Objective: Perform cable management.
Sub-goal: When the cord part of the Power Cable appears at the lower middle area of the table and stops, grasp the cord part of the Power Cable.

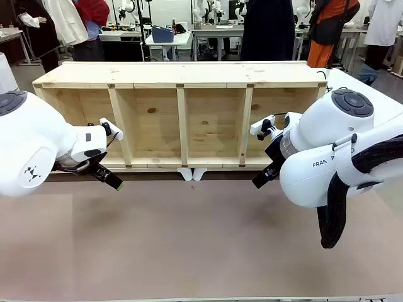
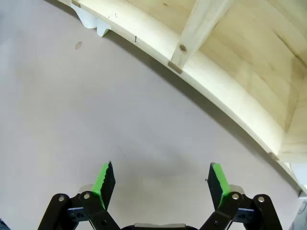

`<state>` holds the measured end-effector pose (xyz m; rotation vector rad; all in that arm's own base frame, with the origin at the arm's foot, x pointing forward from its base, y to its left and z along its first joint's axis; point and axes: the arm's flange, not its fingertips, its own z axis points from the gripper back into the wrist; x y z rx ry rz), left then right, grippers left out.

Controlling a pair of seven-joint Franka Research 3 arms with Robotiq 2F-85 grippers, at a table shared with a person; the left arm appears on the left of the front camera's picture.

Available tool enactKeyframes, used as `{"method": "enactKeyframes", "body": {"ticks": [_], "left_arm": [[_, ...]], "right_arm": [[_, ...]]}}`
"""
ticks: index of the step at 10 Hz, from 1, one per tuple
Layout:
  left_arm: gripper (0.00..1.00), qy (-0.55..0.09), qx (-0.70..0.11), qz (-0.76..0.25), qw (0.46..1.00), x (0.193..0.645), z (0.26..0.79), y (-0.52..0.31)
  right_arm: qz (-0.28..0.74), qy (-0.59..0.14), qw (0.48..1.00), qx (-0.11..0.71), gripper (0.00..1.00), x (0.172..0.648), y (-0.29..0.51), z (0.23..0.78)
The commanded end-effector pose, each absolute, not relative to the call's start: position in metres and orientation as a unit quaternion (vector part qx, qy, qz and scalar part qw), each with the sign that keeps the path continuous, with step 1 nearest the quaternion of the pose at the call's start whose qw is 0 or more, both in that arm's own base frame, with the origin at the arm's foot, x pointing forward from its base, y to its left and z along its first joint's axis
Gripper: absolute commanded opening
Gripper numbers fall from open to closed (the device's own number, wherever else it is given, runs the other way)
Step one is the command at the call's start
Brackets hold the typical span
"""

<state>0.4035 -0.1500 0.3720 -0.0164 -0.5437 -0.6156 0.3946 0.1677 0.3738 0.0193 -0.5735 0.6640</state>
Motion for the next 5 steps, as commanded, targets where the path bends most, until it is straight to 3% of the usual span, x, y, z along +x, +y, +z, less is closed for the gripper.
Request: {"method": "enactKeyframes", "body": {"ticks": [1, 5], "left_arm": [[1.00, -0.264, -0.008, -0.299, 0.917, 0.4035, 0.3720, -0.1501], [1.00, -0.264, -0.008, -0.299, 0.917, 0.4035, 0.3720, -0.1501]], "right_arm": [[0.321, -0.278, 0.905, 0.009, 1.00, 0.3945, 0.1677, 0.3738], [0.321, -0.278, 0.905, 0.009, 1.00, 0.3945, 0.1677, 0.3738]]}}
